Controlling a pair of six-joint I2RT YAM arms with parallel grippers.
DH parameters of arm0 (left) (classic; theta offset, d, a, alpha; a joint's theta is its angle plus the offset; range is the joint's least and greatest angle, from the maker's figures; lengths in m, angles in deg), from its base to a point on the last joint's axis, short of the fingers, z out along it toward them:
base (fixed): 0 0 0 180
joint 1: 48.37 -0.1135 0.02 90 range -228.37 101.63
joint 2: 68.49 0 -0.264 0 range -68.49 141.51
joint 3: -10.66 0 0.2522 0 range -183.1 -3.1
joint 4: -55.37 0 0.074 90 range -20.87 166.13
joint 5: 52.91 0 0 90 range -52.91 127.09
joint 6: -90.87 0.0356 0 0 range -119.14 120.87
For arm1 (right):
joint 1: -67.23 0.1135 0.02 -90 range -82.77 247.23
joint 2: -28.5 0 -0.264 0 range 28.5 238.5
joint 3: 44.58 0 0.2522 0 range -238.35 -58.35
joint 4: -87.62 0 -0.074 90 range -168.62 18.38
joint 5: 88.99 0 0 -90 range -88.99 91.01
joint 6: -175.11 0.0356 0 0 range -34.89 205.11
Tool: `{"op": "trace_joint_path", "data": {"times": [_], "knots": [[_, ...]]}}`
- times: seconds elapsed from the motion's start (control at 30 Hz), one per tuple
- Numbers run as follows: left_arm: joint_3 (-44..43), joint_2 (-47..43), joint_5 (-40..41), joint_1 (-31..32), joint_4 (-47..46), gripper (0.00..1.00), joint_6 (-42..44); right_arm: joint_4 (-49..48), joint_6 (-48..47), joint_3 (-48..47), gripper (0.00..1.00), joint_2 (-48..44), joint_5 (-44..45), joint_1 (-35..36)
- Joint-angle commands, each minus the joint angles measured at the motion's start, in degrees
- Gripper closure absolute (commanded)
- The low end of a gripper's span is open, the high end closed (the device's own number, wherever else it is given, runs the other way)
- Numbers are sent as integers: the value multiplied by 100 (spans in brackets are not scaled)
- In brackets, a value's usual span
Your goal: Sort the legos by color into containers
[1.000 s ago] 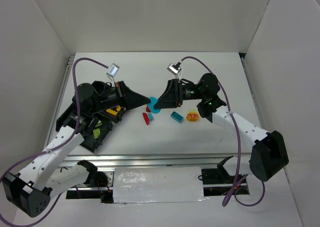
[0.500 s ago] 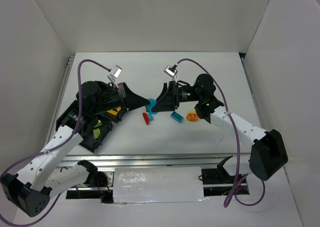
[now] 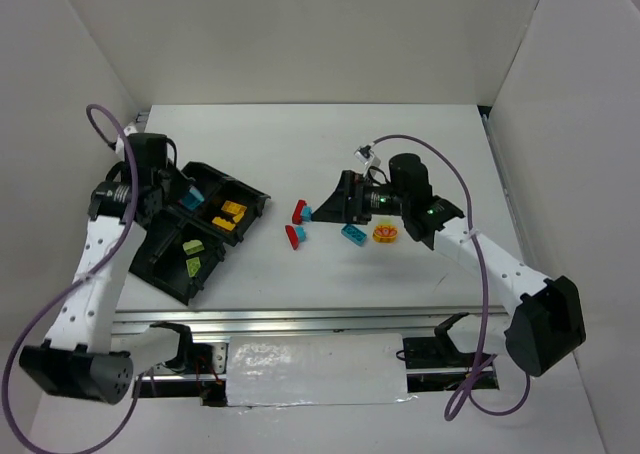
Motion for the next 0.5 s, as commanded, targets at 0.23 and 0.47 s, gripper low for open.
{"op": "trace_joint_path", "data": {"times": [0.23,0.47], "knots": [[21,1441,2265,-1649,1137,100,-583,394,-109,392,0,-563,89,-6],[118,1908,2020,-2010,496,93,-188,692,-241,463,0,-801,-78,-6]]}}
